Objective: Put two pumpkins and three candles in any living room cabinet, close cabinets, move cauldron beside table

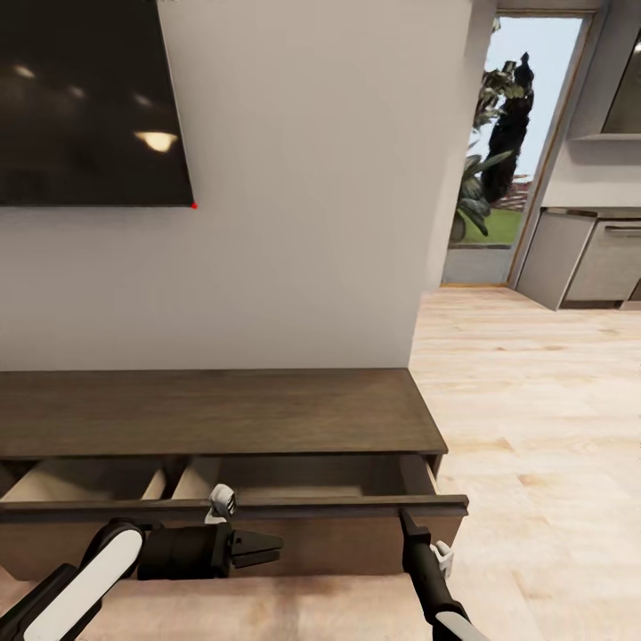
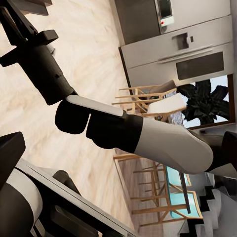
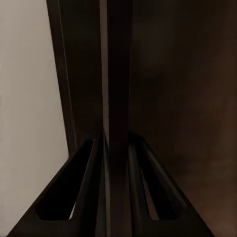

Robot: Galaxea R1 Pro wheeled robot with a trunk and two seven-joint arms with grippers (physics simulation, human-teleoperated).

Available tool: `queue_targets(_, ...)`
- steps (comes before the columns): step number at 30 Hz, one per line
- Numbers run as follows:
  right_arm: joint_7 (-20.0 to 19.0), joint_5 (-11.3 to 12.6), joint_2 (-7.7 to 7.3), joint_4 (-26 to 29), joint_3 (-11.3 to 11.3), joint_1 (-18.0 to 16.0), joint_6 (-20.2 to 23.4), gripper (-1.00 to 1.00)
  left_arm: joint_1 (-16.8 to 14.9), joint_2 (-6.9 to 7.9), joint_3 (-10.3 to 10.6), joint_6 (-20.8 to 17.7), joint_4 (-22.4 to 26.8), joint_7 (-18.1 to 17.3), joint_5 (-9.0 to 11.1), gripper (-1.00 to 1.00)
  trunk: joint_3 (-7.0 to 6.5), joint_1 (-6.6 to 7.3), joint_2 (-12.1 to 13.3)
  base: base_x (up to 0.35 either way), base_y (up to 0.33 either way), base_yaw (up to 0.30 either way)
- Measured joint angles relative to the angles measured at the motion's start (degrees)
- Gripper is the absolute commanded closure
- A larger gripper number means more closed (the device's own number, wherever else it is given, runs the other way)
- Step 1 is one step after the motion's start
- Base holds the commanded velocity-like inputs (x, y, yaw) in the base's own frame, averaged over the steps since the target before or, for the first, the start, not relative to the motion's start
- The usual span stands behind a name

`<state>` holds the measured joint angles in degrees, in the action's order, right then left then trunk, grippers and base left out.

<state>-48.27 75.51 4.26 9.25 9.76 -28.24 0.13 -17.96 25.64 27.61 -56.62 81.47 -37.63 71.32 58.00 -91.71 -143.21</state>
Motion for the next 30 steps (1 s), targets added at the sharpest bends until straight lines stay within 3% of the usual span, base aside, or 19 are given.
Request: queue_targets(30, 0.0, 0.0, -0.02, 0.0, 0.1, 0.0, 0.0, 1.0, 0.0, -0.01, 0.0, 0.0, 0.0, 0.0, 0.0, -1.0, 0.0, 0.01, 0.0, -0.103, 0.0, 0.0)
